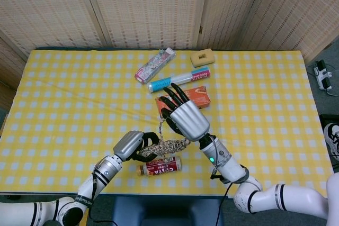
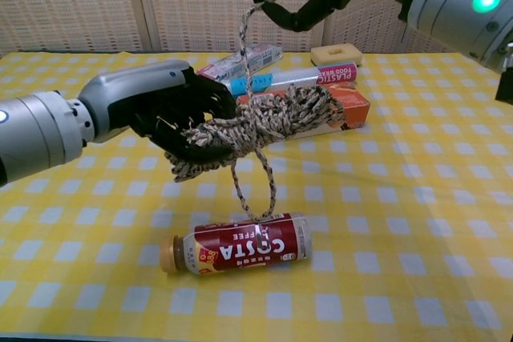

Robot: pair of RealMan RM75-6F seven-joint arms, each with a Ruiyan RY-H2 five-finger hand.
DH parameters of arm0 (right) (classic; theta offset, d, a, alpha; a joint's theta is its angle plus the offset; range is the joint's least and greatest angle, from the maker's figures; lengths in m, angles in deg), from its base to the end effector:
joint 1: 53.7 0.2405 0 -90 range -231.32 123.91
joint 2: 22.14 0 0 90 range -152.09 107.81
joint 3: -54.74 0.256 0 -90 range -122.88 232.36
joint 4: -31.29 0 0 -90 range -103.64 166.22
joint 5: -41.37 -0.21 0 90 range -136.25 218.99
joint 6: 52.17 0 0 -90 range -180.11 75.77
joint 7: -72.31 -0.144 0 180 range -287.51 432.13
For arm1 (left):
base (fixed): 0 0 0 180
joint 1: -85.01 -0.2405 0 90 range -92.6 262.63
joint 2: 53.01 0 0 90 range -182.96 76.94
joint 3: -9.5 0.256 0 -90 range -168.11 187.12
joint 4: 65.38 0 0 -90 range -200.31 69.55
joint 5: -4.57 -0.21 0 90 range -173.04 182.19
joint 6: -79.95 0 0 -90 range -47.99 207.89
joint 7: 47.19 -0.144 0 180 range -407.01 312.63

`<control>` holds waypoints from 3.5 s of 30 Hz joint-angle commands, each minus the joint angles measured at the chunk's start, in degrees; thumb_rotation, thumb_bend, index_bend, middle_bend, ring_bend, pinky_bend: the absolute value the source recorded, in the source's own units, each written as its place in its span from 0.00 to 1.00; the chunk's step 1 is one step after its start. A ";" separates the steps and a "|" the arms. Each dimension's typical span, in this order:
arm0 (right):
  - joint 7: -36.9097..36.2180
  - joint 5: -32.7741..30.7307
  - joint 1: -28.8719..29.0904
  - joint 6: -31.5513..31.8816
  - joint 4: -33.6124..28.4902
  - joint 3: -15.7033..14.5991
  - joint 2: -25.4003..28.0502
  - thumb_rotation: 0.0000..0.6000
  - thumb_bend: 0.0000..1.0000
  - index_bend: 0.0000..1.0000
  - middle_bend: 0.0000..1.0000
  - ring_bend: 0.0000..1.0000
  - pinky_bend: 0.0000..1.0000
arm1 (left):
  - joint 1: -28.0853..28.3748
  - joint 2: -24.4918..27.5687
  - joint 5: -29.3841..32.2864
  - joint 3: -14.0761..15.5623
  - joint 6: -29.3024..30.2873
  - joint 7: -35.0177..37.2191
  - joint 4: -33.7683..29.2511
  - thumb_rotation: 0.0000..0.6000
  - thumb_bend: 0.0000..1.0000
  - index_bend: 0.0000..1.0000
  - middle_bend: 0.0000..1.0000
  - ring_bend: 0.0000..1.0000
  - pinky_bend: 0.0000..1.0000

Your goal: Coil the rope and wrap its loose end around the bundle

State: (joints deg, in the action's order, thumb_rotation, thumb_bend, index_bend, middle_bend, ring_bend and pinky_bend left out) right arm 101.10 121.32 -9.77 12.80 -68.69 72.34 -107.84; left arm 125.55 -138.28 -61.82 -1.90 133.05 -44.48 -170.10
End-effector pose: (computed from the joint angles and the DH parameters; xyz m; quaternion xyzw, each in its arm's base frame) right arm -0.0363 -0.3187 0.0392 0.7298 -0.2022 0.5283 0.3840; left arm -0.0821 0.2839 -0.0117 -0.6571 -0.5595 -0.4678 0.1908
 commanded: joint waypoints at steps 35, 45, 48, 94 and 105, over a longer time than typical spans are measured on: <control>-13.33 11.14 -11.29 5.76 16.65 -16.72 -2.42 1.00 0.57 0.73 0.28 0.11 0.00 | -5.33 8.23 1.62 -8.76 6.56 33.55 2.13 1.00 0.66 0.77 0.73 0.68 0.69; -5.91 15.49 -11.59 9.52 8.70 -14.90 0.34 1.00 0.57 0.74 0.28 0.11 0.00 | -3.32 3.61 6.60 -4.57 12.53 5.45 7.03 1.00 0.66 0.77 0.73 0.68 0.69; -3.26 15.62 -10.51 8.93 5.43 -12.95 0.82 1.00 0.57 0.74 0.28 0.11 0.00 | -2.89 1.98 5.92 -3.10 14.46 -1.53 8.05 1.00 0.66 0.77 0.74 0.68 0.69; -7.82 -0.12 -1.99 1.64 10.84 -1.76 -4.11 1.00 0.57 0.74 0.27 0.11 0.00 | -1.09 4.69 -14.46 0.07 0.61 26.91 -1.08 1.00 0.66 0.77 0.73 0.68 0.69; -15.87 4.53 -3.33 3.64 17.14 -5.93 -5.63 1.00 0.57 0.74 0.27 0.11 0.00 | -0.76 5.13 -16.91 -0.38 1.38 40.60 -1.85 1.00 0.66 0.77 0.73 0.68 0.69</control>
State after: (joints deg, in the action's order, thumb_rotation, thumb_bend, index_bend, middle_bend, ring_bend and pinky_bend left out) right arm 85.90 124.95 -12.80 15.81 -52.42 67.17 -112.97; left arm 124.66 -133.35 -78.35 -2.10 134.23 -5.25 -171.72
